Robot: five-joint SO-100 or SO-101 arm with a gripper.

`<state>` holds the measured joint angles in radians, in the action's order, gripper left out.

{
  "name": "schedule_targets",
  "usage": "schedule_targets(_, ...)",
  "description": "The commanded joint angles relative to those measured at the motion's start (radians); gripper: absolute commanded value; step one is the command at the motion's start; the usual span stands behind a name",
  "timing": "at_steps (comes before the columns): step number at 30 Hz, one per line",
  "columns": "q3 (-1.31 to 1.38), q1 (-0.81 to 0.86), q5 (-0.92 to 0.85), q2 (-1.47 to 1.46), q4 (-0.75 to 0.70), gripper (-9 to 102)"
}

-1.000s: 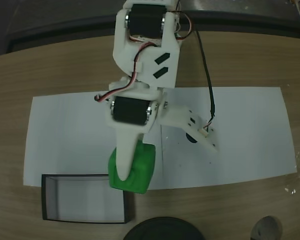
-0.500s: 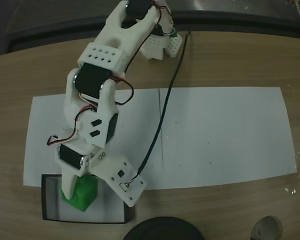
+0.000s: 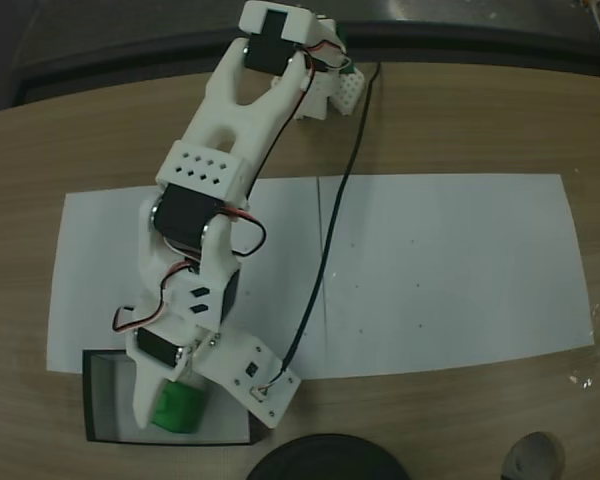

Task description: Grab a green square and put it in the box.

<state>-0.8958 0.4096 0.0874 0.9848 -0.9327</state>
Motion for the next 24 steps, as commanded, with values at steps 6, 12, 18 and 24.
schedule_targets(6, 0.371, -0.037, 0.087, 0.074, -0.302, 13)
schedule_targets(12, 0.664, -0.155, 0.120, 0.242, -0.678, 0)
schedule_targets(18, 0.643, -0.302, 0.097, 0.523, -0.810, 0)
schedule_targets(24, 0.184, -0.428, 0.097, 1.006, -0.801, 0)
